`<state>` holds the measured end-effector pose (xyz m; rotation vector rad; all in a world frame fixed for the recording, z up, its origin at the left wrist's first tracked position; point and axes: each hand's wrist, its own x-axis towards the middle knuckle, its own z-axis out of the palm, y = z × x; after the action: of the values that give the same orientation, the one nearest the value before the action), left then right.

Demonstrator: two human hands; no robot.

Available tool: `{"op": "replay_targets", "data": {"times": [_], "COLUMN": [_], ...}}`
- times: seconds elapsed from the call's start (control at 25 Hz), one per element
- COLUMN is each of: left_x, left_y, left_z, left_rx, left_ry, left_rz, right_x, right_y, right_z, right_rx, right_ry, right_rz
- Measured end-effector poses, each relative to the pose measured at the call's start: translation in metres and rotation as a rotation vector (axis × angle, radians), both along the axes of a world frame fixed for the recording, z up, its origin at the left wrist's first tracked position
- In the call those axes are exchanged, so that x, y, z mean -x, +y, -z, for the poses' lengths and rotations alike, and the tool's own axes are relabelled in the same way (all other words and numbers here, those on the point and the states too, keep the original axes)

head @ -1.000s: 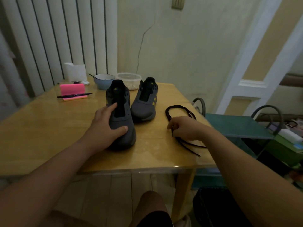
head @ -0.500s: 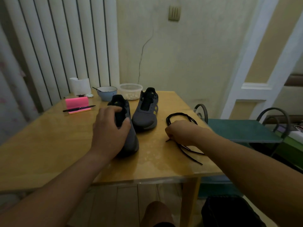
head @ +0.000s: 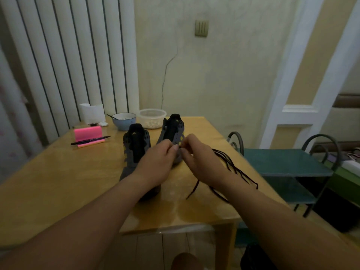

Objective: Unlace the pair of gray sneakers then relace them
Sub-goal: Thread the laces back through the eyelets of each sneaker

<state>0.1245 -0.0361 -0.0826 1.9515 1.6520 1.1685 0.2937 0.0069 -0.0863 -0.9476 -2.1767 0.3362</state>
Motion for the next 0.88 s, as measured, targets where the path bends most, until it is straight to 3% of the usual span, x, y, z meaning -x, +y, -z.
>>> {"op": "replay_targets", "data": {"times": [0.16,0.2,0.24,0.36,0.4,0.44,0.56,0.6,0.64,0.76,0.88], "left_x": [0.0,-0.001,0.001,0.026,0.039,0.051,0.055,0.046,0.033,-0.004,-0.004], "left_y": [-0.004,-0.005,-0.004,0.002,0.002,0.004,0.005,0.004,0.005,0.007,0.013], "left_z": [-0.004,-0.005,-0.011,-0.042,-0.05,-0.054,-0.047,-0.041,-0.037,-0.043,-0.05], "left_rx": [-0.089,-0.108,-0.105,-0.001,0.014,0.02,0.043,0.058,0.108,0.266,0.273], "left_ry": [-0.057,-0.15,-0.345,-1.204,-1.304,-1.219,-0.356,-0.179,-0.122,-0.197,-0.239], "left_rz": [-0.005,-0.029,-0.07,-0.002,0.0,-0.043,-0.185,-0.131,-0.047,0.13,0.134], "right_x": [0.011,0.012,0.01,-0.013,-0.024,-0.034,-0.037,-0.03,-0.021,0.002,-0.008], "right_y": [-0.009,-0.007,-0.002,0.029,0.04,0.049,0.061,0.06,0.058,0.042,0.035], "right_z": [0.001,0.0,0.001,0.01,0.011,0.01,-0.006,-0.015,-0.025,-0.054,-0.069], "right_rx": [0.005,0.034,0.07,0.173,0.199,0.222,0.275,0.253,0.198,0.05,0.098], "right_ry": [0.089,0.1,0.09,0.008,-0.002,0.007,0.036,0.004,-0.051,-0.202,-0.188], "right_rz": [-0.032,-0.013,0.019,0.188,0.257,0.313,0.35,0.325,0.285,0.136,0.084]}}
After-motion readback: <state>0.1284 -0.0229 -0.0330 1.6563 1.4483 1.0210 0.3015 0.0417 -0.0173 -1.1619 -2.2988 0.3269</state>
